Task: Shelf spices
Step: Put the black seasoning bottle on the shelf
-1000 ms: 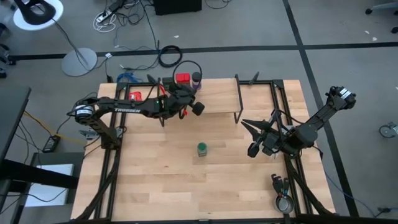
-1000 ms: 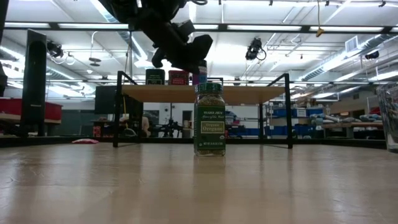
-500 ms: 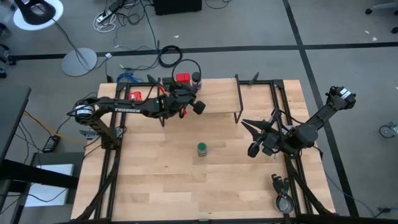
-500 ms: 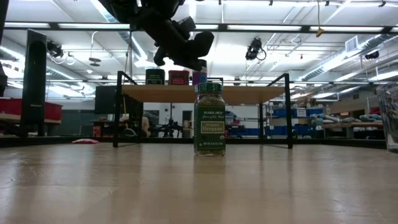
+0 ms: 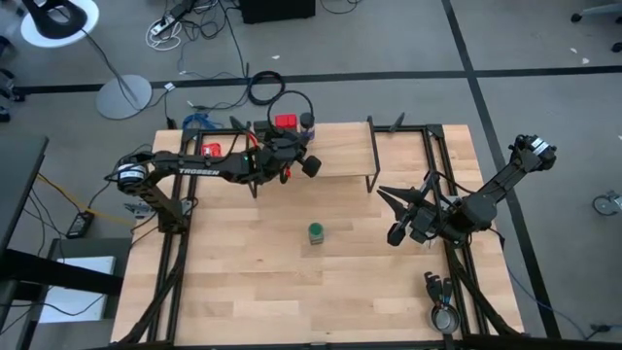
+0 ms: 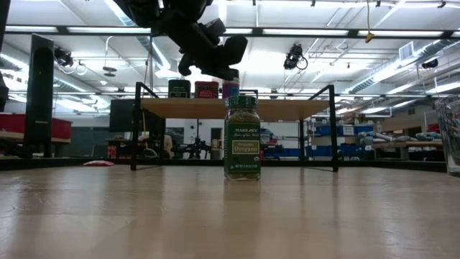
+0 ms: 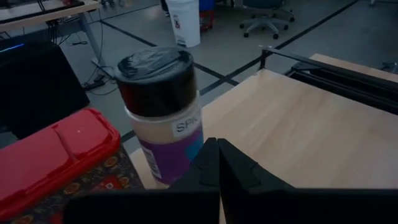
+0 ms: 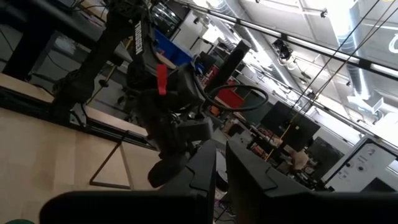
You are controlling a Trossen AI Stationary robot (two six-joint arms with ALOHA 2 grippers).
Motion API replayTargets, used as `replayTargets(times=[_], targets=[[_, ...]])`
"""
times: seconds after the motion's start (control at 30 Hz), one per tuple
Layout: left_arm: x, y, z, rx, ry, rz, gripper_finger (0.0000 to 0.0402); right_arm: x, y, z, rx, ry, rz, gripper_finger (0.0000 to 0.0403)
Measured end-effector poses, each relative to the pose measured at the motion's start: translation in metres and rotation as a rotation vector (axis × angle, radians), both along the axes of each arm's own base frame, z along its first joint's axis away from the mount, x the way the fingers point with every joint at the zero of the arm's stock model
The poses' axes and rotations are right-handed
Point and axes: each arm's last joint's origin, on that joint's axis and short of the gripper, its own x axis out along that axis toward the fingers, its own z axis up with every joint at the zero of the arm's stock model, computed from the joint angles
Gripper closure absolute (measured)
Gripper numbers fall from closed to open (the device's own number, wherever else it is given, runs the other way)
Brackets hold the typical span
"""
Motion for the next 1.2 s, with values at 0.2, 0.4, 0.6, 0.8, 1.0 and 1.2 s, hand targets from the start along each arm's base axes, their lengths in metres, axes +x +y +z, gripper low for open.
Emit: replayTargets(times=[0.2, 0.4, 0.6, 0.8, 1.0, 1.2], targets=[[-0.001, 0.004, 0.000, -0.001, -0.001, 0.013, 0.0401, 0.000, 0.000, 0.000, 0.000, 0.000, 0.000, 0.0364], [-0.002, 0.007, 0.000, 0.000, -0.001, 0.019, 0.0401, 0.000, 0.000, 0.000, 0.000, 0.000, 0.000, 0.0364], [-0.002, 0.007, 0.001, 0.001, -0.009, 0.018, 0.0401, 0.000, 0.000, 0.000, 0.000, 0.000, 0.000, 0.0364], [0.000, 0.002, 0.001, -0.003, -0.011, -0.004, 0.0401, 0.000, 0.000, 0.000, 0.000, 0.000, 0.000, 0.0364], [0.001, -0.003, 0.001, -0.011, -0.014, -0.030, 0.0401, 0.000, 0.000, 0.000, 0.000, 0.000, 0.000, 0.0364], [0.001, -0.002, 0.000, -0.012, -0.007, -0.028, 0.0401, 0.000, 0.000, 0.000, 0.000, 0.000, 0.000, 0.0364]])
